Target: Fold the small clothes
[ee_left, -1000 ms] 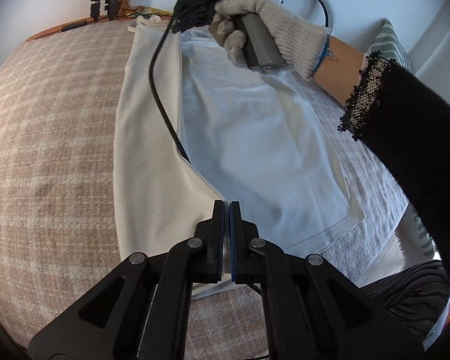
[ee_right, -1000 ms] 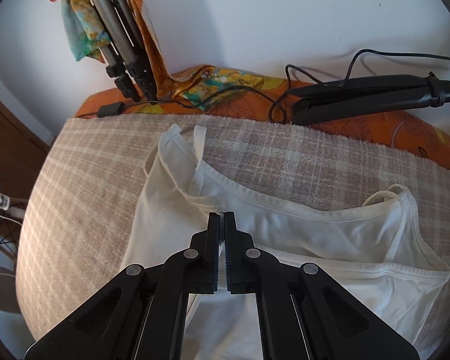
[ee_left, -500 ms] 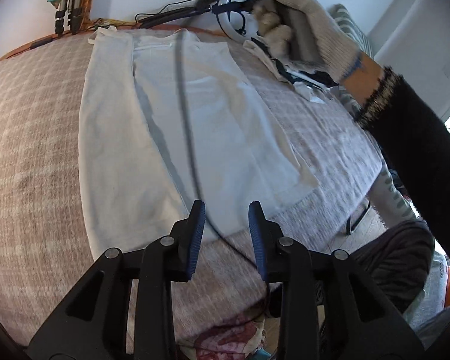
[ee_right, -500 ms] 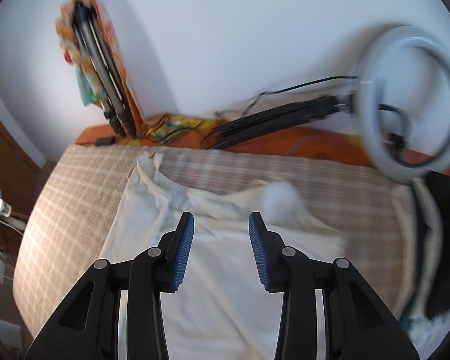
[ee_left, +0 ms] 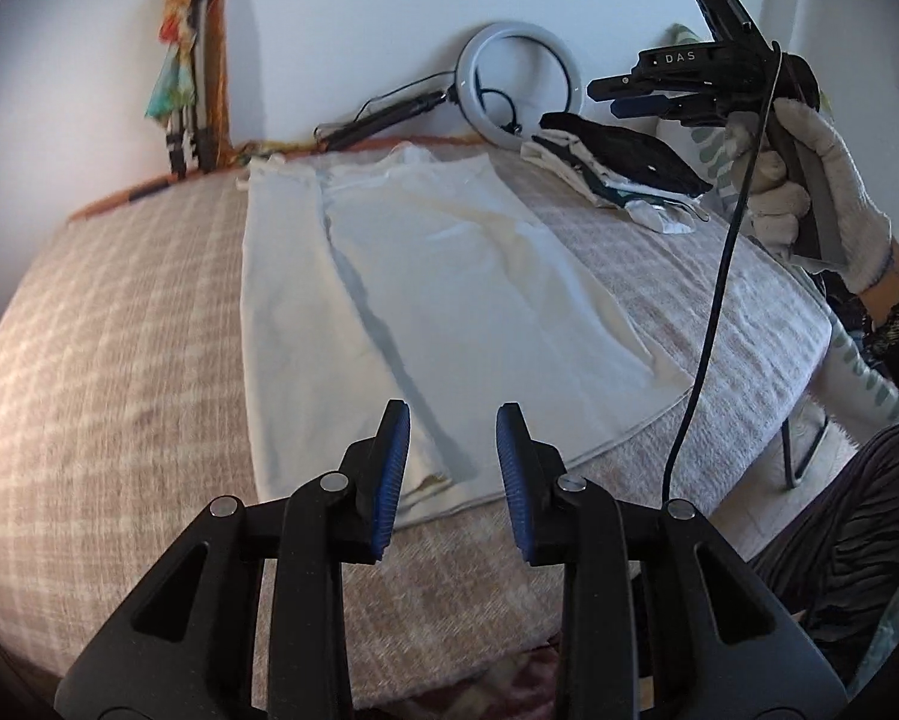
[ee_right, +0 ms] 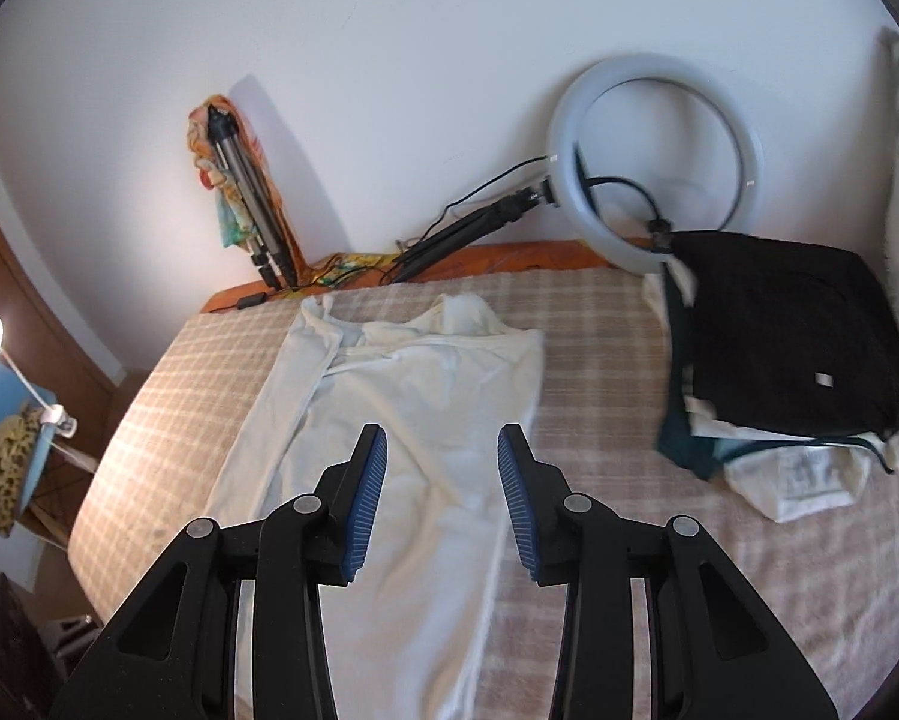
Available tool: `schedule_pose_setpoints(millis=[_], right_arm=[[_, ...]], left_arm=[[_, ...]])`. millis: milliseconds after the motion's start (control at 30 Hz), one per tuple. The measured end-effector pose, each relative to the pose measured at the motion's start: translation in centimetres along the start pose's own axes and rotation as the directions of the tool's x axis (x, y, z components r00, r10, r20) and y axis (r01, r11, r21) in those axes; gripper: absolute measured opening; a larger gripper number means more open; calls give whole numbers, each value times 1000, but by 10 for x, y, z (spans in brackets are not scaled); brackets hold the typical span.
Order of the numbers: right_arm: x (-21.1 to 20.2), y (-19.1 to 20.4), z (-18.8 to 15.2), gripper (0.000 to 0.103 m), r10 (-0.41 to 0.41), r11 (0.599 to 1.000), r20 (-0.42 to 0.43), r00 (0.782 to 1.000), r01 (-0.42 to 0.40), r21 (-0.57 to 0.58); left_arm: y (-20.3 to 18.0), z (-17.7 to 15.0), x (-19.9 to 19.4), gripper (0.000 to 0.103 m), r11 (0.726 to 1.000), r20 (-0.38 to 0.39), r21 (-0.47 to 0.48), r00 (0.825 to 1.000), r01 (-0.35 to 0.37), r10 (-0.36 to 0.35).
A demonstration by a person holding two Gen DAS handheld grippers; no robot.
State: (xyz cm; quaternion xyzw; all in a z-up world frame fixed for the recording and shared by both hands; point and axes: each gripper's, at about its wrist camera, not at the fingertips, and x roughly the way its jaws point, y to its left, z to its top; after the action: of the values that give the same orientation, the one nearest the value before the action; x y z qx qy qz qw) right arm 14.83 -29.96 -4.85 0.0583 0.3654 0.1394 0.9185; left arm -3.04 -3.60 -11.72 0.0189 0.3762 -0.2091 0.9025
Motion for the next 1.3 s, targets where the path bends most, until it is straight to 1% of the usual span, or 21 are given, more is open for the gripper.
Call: schedule_pose_setpoints(millis=[100, 200, 333, 367, 467, 567, 633, 733, 800, 833, 867, 1000, 1033, 1067, 1100, 1133, 1167, 1200, 1267, 1300], right_arm=[[-21, -16, -4, 37, 12, 1000, 37, 999, -12, 12], [-33, -33, -7, 37, 4, 1000, 62, 998, -5, 20], [-31, -52, -13, 37, 12, 1000, 48, 999, -12, -2], [-28, -57, -14, 37, 23, 1000, 38, 999, -22, -10], [-16, -74, -18, 37, 73, 997, 4, 997, -73, -11], [-5, -91, -19, 37, 84, 996, -13, 996, -84, 18], [3, -101, -19, 37, 84, 996, -20, 996, -83, 32], [13, -109, -17, 37, 98, 995, -29, 995, -97, 38], [21, -111, -15, 37, 114, 993, -35, 993, -112, 47], [27, -111, -14, 37, 123, 991, -40, 992, -121, 50], [33, -110, -12, 37, 133, 990, -45, 990, -131, 52], [62, -103, -2, 37, 166, 985, -70, 984, -162, 57], [69, -101, 0, 37, 173, 984, -77, 982, -169, 62], [79, -98, 3, 37, 185, 981, -81, 979, -180, 67], [87, -95, 6, 37, 195, 979, -83, 977, -189, 75], [98, -93, 9, 37, 203, 977, -85, 976, -196, 86], [106, -92, 11, 37, 204, 976, -85, 975, -196, 98], [115, -92, 13, 37, 205, 974, -84, 975, -195, 115], [133, -92, 16, 37, 202, 971, -90, 975, -187, 151], [142, -92, 17, 37, 190, 972, -98, 977, -173, 157]], left_arm=[[-14, 6, 8, 30, 1000, 10, 18, 1000, -1, 1], [-32, 9, 22, 30, 999, -3, 2, 999, 36, -36], [-68, 13, 46, 30, 994, -39, -10, 993, 112, -112], [-80, 14, 53, 30, 991, -49, -6, 990, 132, -132], [-115, 18, 72, 30, 987, -75, 27, 985, 159, -157], [-140, 18, 91, 30, 985, -114, 52, 981, 164, -157], [-148, 18, 104, 30, 983, -146, 45, 975, 176, -168], [-157, 17, 112, 30, 983, -163, 49, 972, 179, -169], [-162, 16, 115, 37, 984, -162, 74, 976, 160, -146], [-164, 16, 116, 43, 986, -157, 87, 980, 139, -125], [-165, 15, 118, 45, 988, -156, 94, 982, 123, -107], [-167, 12, 122, 44, 989, -137, 117, 988, 89, -73], [-168, 11, 122, 39, 988, -129, 133, 990, 76, -59], [-169, 10, 122, 30, 987, -119, 147, 992, 59, -42], [-168, 9, 123, 26, 987, -113, 150, 993, 54, -37], [-166, 10, 123, 13, 988, -110, 144, 993, 53, -37], [-163, 11, 123, 7, 990, -111, 131, 993, 50, -35], [-158, 13, 124, 6, 992, -117, 106, 992, 62, -49], [-146, 16, 124, 5, 995, -133, 14, 986, 100, -97], [-142, 17, 123, 5, 994, -134, -17, 985, 110, -111]])
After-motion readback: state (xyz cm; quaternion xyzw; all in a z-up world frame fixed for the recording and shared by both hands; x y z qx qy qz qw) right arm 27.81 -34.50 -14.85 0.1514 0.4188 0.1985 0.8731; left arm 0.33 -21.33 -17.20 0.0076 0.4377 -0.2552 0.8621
